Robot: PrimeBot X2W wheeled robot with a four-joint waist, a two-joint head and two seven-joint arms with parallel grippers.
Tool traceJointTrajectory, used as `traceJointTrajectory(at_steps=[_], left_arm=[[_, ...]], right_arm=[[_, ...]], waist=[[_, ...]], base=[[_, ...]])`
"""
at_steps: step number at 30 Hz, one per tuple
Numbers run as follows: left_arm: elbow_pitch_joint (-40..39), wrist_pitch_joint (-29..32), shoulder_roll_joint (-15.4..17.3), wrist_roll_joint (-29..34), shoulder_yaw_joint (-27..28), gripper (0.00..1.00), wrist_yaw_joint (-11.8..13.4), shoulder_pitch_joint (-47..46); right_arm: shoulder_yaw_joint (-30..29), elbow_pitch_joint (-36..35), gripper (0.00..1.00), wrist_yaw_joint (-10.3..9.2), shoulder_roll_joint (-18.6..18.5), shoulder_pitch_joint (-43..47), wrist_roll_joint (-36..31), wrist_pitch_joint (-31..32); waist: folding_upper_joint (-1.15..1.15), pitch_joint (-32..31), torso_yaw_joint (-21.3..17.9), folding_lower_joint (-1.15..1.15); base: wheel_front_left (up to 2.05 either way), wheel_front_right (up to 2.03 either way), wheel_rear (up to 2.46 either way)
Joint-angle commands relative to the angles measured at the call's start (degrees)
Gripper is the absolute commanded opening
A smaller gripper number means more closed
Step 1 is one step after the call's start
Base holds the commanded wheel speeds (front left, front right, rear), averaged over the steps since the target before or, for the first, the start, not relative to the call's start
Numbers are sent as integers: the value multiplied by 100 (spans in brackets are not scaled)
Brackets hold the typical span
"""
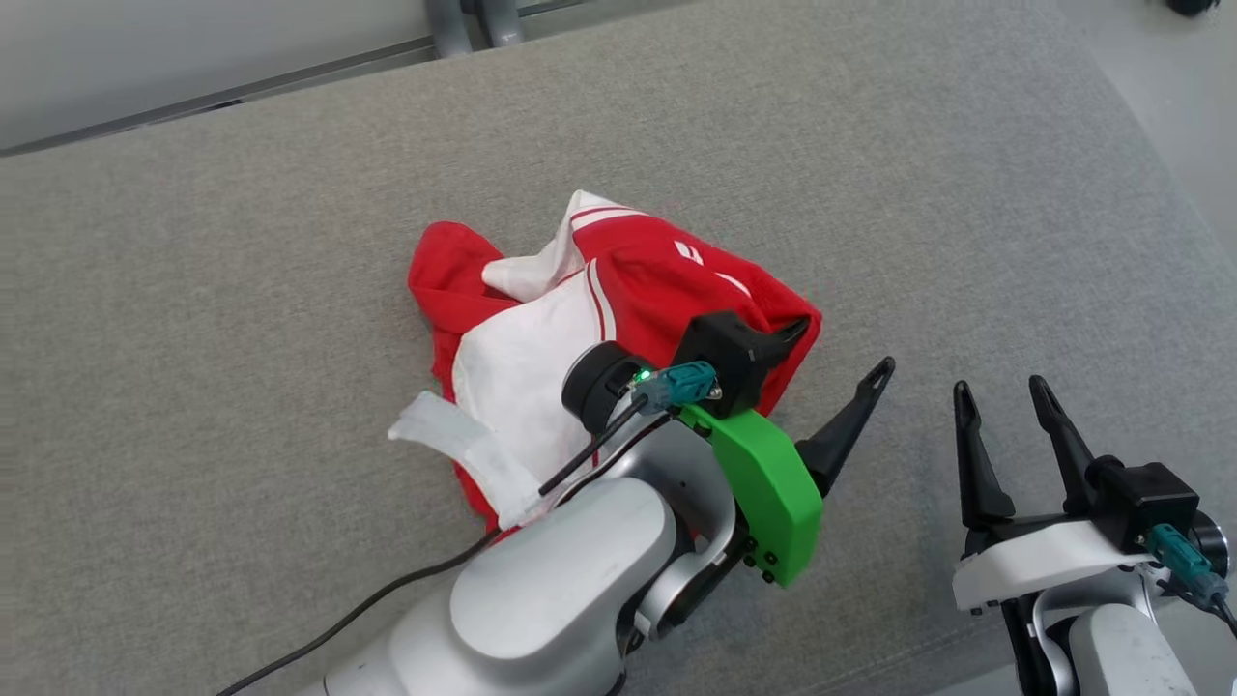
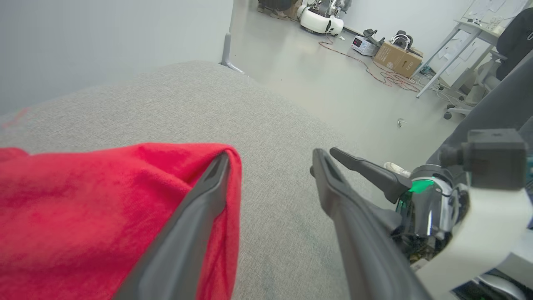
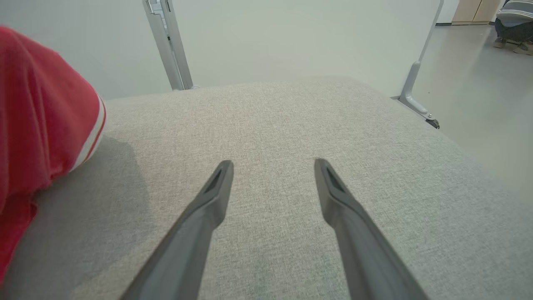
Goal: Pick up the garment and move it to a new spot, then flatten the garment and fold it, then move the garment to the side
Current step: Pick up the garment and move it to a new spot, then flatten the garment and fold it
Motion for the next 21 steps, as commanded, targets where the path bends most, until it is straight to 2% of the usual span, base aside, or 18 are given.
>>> traceJointTrajectory(at_steps=[1, 3, 6, 10, 16, 18, 21], left_arm=[[-317, -77, 49, -134, 145, 100, 76, 22], [-578, -32, 135, -255, 230, 100, 105, 171], [-689, 110, 599, 235, 59, 100, 340, -8], [-772, 522, 1046, 361, -164, 100, 433, 132], [-1012, 366, 1613, 332, 61, 100, 797, 506], [-985, 324, 1746, 289, 118, 100, 921, 672], [-911, 305, 1740, 91, 203, 100, 946, 877]], right_arm=[[-50, -36, 100, 0, -12, 78, -50, -18], [-49, -43, 100, 0, -11, 116, -75, -19], [-64, -54, 100, 0, -13, 143, -101, -18], [-36, -69, 100, 0, -17, 178, -123, -18], [-73, -95, 100, 0, -14, 248, -166, -18], [-77, -104, 100, 0, -14, 256, -162, -18], [-85, -119, 100, 0, -14, 244, -166, -18]], waist=[[39, -216, 340, 0], [39, -250, 432, 0], [39, -305, 553, 0], [39, -338, 637, 0], [39, -398, 706, 0], [39, -399, 734, 0], [39, -384, 773, 0]], base=[[0, 0, 0], [0, 0, 0], [0, 0, 0], [0, 0, 0], [0, 0, 0], [0, 0, 0], [0, 0, 0]])
